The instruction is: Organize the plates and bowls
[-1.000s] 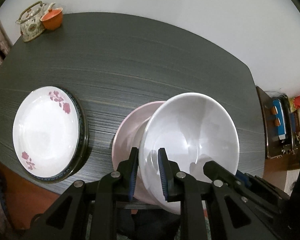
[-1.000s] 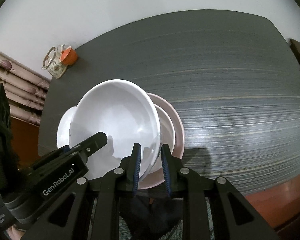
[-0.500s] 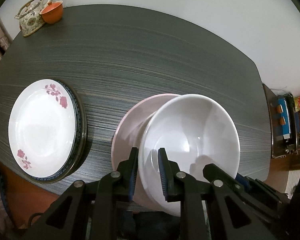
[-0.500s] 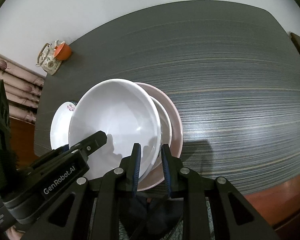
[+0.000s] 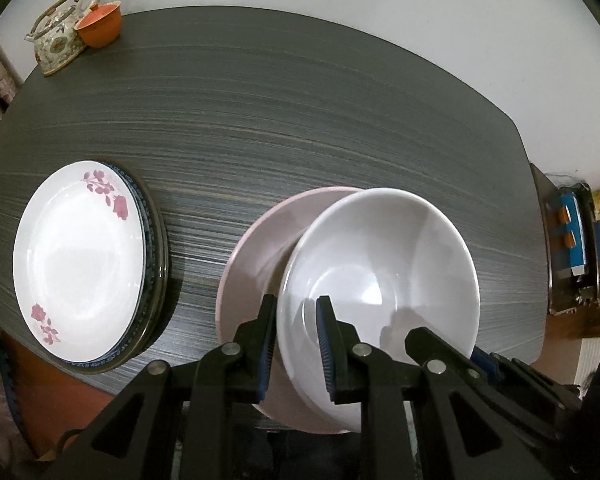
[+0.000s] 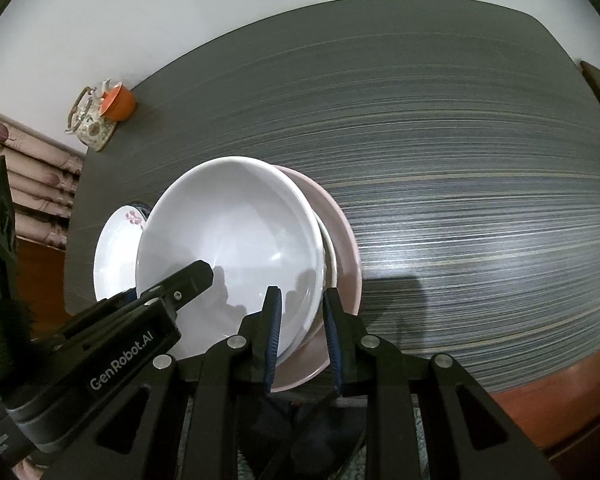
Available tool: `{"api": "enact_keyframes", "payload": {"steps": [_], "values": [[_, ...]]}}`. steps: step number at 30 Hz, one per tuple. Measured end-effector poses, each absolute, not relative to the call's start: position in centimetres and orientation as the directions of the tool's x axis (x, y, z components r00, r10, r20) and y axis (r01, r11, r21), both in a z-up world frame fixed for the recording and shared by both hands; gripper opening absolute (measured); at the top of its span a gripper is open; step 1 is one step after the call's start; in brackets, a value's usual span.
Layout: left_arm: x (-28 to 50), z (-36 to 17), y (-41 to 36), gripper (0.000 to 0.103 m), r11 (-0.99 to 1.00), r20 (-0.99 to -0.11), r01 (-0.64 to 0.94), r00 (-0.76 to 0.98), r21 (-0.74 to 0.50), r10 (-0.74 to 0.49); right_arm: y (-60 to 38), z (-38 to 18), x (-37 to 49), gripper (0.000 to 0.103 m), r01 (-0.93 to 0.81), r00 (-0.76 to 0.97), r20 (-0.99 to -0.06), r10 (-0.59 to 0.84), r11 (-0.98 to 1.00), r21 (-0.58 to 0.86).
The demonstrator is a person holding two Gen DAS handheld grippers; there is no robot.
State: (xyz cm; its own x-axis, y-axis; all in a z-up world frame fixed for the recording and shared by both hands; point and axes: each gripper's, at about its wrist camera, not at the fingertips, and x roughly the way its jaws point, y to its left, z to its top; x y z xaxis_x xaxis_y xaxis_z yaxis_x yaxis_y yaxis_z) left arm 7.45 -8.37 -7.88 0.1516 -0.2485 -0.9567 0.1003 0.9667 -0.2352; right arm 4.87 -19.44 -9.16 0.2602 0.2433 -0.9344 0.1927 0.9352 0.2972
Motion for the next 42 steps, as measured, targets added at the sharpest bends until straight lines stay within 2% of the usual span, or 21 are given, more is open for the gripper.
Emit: {"api": "enact_keyframes", "payload": {"steps": [7, 35, 37, 39, 42], "values": [[7.5, -8.2, -8.4, 0.019, 0.968, -0.959, 0.099, 0.147, -0.231, -0.243, -19.3, -9.4, 5.1, 0.025, 0.188, 0.261, -0.934, 0.245, 0.936, 0.297], [8.0, -7.8, -8.1, 0.021, 0.967, -0.961, 0.104, 0.124, -0.234, -0.246, -18.6, -9.8, 4.8, 0.027, 0.170, 0.267, -0.938, 0.221, 0.947, 0.271], [8.1, -7.7, -8.0, 0.023, 0.966, -0.961, 0.103, 0.123, -0.235, -0.247, -18.6, -9.8, 4.7, 0.027, 0.171, 0.268, -0.938, 0.221, 0.947, 0.272], [8.3, -7.3, -7.9, 0.031, 0.966, -0.959, 0.107, 0.135, -0.234, -0.247, -18.6, -9.8, 4.7, 0.027, 0.170, 0.269, -0.937, 0.222, 0.947, 0.273], [8.4, -6.5, -7.9, 0.031, 0.966, -0.956, 0.116, 0.158, -0.233, -0.249, -18.6, -9.8, 4.6, 0.030, 0.165, 0.272, -0.933, 0.234, 0.944, 0.285]]}}
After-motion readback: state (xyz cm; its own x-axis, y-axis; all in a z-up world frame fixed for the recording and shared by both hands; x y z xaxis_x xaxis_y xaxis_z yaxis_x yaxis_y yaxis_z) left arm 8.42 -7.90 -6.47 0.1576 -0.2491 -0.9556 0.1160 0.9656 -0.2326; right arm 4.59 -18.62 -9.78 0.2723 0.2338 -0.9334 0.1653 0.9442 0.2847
